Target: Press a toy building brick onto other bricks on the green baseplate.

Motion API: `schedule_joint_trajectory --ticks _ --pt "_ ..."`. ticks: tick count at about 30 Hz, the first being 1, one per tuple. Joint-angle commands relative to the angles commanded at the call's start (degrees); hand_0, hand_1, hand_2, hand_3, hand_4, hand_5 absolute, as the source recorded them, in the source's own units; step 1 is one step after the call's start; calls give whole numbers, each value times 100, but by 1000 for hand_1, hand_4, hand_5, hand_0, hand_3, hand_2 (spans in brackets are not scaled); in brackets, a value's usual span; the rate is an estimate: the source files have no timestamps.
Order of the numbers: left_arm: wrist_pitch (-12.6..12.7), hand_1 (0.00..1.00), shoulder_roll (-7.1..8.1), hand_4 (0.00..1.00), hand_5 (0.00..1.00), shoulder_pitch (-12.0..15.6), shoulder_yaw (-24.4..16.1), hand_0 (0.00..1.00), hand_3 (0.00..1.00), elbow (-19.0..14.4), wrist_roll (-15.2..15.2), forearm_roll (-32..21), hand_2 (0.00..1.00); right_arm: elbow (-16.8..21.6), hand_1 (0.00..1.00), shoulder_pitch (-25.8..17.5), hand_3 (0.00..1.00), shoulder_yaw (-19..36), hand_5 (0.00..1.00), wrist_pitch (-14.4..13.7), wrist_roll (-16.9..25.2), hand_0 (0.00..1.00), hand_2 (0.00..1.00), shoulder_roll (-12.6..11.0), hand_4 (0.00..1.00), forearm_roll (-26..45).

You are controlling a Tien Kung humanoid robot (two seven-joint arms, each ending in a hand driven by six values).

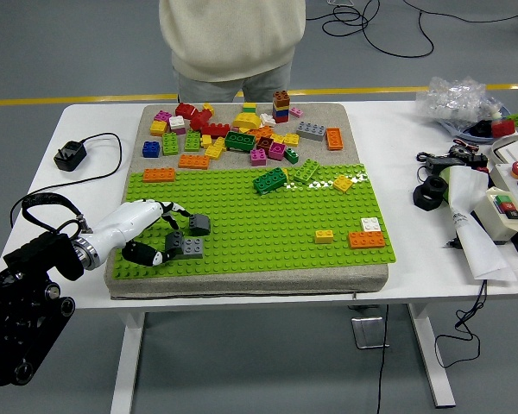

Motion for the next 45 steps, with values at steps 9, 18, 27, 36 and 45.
schedule_joint_trajectory --ticks 9,18,27,36,45 --pt "2 739 -9 801 2 -29 -2 904 800 32 -3 0 656 0 718 -11 765 -7 691 -1 -2 786 759 5 998 -5" --pt "4 739 -15 797 2 -47 -5 905 799 51 -6 0 657 0 718 -19 764 -11 691 2 1 786 757 9 998 -8" --pt "-47 740 19 798 2 6 -26 905 802 -143 -41 0 657 0 716 -19 765 4 692 5 -5 786 758 5 998 -11" --pt "-117 740 50 797 2 62 -90 907 804 -430 -86 0 658 0 714 -14 765 5 694 0 6 786 758 9 998 1" --pt "-211 745 185 809 2 393 -294 918 806 -1042 -80 -188 675 0 714 -27 765 29 692 6 7 786 757 0 998 -3"
